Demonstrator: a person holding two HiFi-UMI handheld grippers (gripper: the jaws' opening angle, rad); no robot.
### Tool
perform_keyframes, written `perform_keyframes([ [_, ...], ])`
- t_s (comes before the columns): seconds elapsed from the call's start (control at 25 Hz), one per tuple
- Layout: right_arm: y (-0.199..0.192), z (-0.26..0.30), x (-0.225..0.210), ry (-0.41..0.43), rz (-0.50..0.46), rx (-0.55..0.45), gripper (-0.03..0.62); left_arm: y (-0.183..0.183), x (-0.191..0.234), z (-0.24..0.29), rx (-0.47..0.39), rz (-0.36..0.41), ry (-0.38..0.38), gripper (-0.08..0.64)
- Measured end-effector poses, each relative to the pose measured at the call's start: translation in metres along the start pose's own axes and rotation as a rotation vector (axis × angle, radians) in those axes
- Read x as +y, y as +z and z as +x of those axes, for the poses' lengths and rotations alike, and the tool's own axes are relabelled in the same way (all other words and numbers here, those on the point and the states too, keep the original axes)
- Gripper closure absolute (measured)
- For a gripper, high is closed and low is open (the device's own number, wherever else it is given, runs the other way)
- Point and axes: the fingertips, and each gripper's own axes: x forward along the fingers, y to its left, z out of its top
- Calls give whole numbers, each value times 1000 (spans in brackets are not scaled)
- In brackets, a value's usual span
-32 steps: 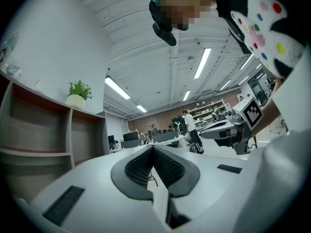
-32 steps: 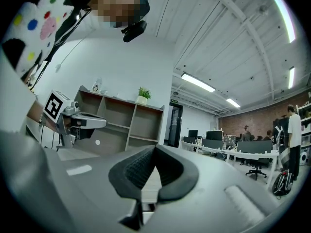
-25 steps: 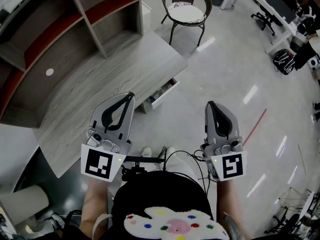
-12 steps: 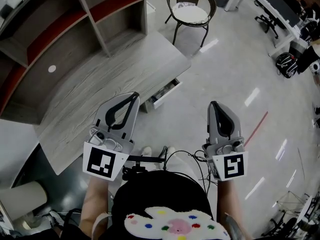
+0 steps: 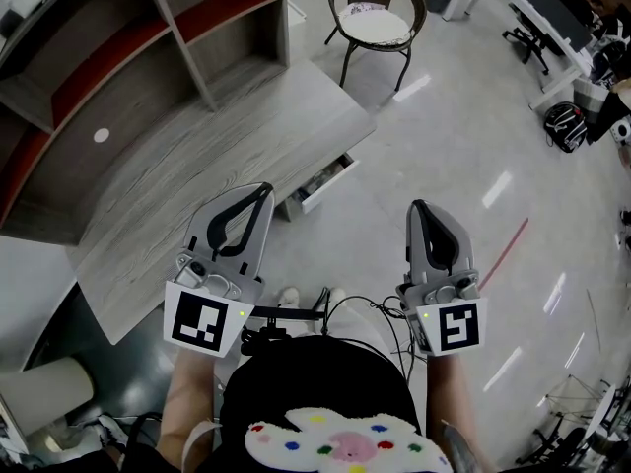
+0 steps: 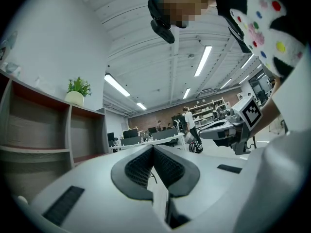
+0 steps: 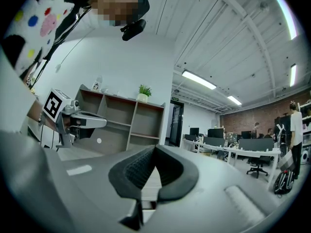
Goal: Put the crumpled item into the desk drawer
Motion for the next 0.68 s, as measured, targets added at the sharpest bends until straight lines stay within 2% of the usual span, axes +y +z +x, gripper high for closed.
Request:
perform_keyframes([
  [0.4,6,2,6,43,-1,-49,583,0,0,1,0,-4,0,554],
  [0.52,1,1,7,45,10,-24,584,-2,1,1,7,-4,2,554],
  [0.68,12,5,8,48,9,-96,583,-2,2,1,9,-2,5,554],
])
